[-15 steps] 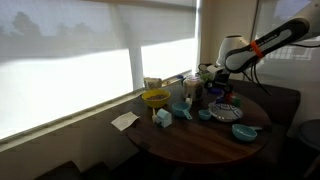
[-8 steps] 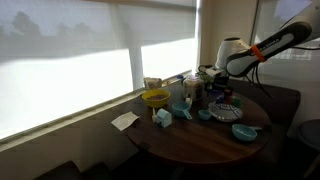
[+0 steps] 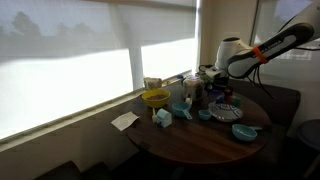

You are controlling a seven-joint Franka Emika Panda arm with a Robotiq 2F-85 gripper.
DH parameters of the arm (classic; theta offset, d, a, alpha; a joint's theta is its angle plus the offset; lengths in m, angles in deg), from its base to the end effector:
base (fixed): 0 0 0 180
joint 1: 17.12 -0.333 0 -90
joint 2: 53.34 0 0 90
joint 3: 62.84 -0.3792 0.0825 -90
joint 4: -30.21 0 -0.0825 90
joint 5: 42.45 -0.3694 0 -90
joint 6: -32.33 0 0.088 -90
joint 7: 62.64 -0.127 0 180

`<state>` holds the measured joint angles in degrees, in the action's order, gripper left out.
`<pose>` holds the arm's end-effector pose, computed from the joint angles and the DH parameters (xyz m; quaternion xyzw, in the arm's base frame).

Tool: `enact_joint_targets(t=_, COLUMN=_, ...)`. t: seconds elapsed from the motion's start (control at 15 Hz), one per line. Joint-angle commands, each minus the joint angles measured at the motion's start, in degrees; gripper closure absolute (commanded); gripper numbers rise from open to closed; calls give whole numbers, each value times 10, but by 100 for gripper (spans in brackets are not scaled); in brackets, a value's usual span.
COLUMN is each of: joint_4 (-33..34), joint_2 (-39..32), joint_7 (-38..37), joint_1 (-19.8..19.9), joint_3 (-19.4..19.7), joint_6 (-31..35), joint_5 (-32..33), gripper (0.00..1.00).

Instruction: Put the green and blue block in an upright position

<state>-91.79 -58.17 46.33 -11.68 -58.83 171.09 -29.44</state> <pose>0.5636 -0.0970 0.4429 0.5791 0.8041 -0.0211 0.1326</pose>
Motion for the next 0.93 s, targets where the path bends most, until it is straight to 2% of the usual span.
enact_joint_targets(t=0.0, joint_4=-18, joint_2=18, joint_7=-33, joint_1=-8, joint_3=-4, joint_6=-6, joint_5=25, gripper=0)
enact_joint_targets(t=0.2, joint_4=-22, joint_2=19, joint_7=-40, joint_1=-11, joint_3=-6, joint_6=-8, joint_5=26, gripper=1)
enact_joint_targets(t=0.33, joint_4=-22, joint_2=20, joint_7=-47, joint_1=-11, joint_3=-6, joint_6=-7, joint_5=33, gripper=24)
enact_joint_targets(t=0.47, joint_4=-21, joint_2=20, joint_7=-58, joint_1=-10, joint_3=-4, joint_6=-3, joint_5=45, gripper=35)
enact_joint_targets(t=0.87, joint_4=-17, joint_2=18, joint_7=-72, joint_1=-8, joint_3=-1, joint_6=-9, joint_5=62, gripper=79)
